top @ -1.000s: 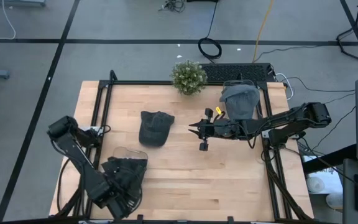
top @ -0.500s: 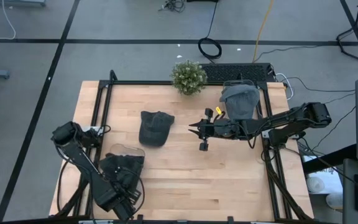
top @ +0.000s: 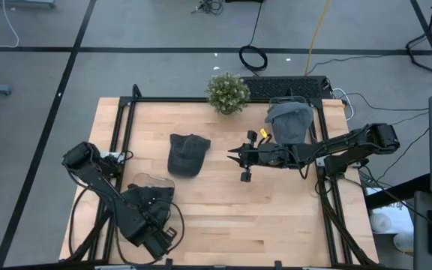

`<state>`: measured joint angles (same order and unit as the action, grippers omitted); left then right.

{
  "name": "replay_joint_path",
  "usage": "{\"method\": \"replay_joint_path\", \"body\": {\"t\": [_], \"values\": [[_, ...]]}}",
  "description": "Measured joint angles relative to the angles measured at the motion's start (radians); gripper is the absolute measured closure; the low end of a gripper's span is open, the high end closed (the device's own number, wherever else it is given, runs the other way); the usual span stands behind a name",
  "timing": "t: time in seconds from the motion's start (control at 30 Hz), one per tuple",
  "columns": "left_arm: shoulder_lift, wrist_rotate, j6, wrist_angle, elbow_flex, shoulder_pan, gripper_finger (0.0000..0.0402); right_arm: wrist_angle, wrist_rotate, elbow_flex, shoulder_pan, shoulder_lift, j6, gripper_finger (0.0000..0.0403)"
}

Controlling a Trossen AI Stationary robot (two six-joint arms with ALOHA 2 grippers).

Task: Pick & Place hat
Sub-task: Put the left black cap into the bottom transparent bin

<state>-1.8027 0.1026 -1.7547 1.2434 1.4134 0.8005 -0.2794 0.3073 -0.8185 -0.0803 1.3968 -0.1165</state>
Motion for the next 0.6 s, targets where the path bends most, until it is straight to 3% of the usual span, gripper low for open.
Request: {"method": "replay_joint_path", "body": {"t": [0.13,0.33,0.6], "values": [[0.028,0.006,-0.028,0.031,0.026,0.003,0.0398,0.000,0.000,0.000,0.000,0.000,0.000,0.0328],[0.031,-0.095,-0.179,0.162,0.045,0.058,0.0398,0.000,0.000,0.000,0.000,0.000,0.000,0.0328],[0.032,-0.078,-0.323,0.283,0.045,0.128,0.0399,-0.002,0.000,0.002,0.000,0.000,0.000,0.0328]]}}
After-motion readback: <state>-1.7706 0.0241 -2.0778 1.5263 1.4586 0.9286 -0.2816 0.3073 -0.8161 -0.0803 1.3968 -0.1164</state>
